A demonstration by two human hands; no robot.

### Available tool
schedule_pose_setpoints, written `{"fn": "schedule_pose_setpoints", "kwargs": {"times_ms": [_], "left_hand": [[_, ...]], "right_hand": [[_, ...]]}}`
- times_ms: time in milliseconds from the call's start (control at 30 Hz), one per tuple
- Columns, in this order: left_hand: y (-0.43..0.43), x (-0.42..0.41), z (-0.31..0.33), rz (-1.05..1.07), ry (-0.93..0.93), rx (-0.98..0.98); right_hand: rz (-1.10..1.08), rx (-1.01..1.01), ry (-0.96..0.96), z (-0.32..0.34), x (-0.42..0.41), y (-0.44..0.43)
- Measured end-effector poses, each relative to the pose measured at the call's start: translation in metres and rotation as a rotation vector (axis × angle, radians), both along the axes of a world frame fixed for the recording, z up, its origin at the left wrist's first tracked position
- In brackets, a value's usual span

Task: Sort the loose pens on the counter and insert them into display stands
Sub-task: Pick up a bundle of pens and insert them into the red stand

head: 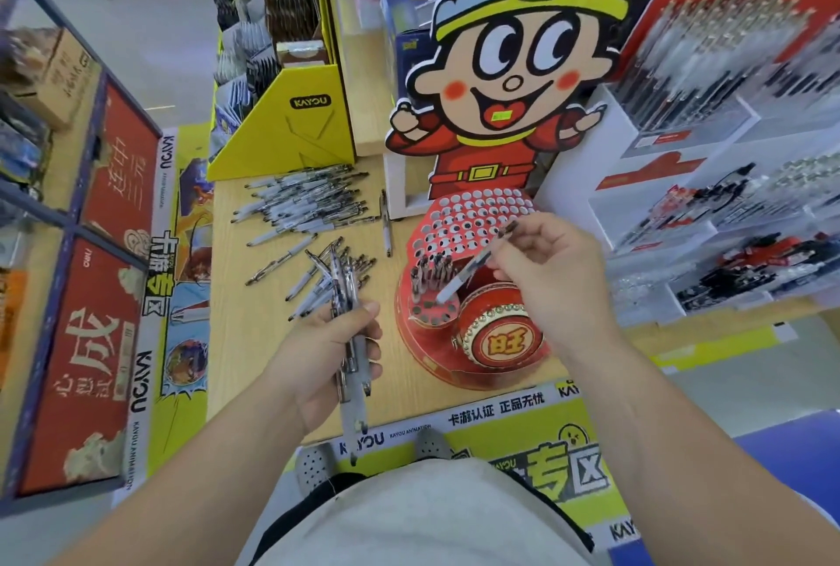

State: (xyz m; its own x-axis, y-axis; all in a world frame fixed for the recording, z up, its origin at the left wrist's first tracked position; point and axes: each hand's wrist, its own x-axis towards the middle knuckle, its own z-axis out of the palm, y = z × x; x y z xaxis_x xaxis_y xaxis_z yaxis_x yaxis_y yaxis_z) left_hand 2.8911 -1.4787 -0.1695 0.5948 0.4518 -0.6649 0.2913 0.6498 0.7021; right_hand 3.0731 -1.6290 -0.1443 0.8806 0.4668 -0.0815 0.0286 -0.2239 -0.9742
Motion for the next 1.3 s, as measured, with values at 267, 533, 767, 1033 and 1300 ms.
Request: {"fn": "schedule_pose_setpoints", "kwargs": {"times_ms": [267, 533, 767, 1033, 1300], "left_hand": [[0.008, -0.009, 0.000, 0.059, -0.023, -0.024], [0.006, -0.008, 0.001, 0.059, -0.044, -0.066], [0.007, -0.008, 0.002, 0.065, -0.045, -0.071], [0.006, -0.006, 0.006, 0.036, -0.068, -0.072], [0.003, -0.003, 0.012, -0.051, -0.085, -0.088]], "right_hand": [[0.175, -0.241, -0.292, -0.027, -0.023, 0.009], [0.235, -0.395, -0.448, -0.033, -0.025, 0.019], [0.290, -0.511, -0.475, -0.047, -0.030, 0.025], [0.299, -0.595, -0.519, -0.051, -0.031, 0.035], [0.288, -0.605, -0.489, -0.043, -0.032, 0.035]]}}
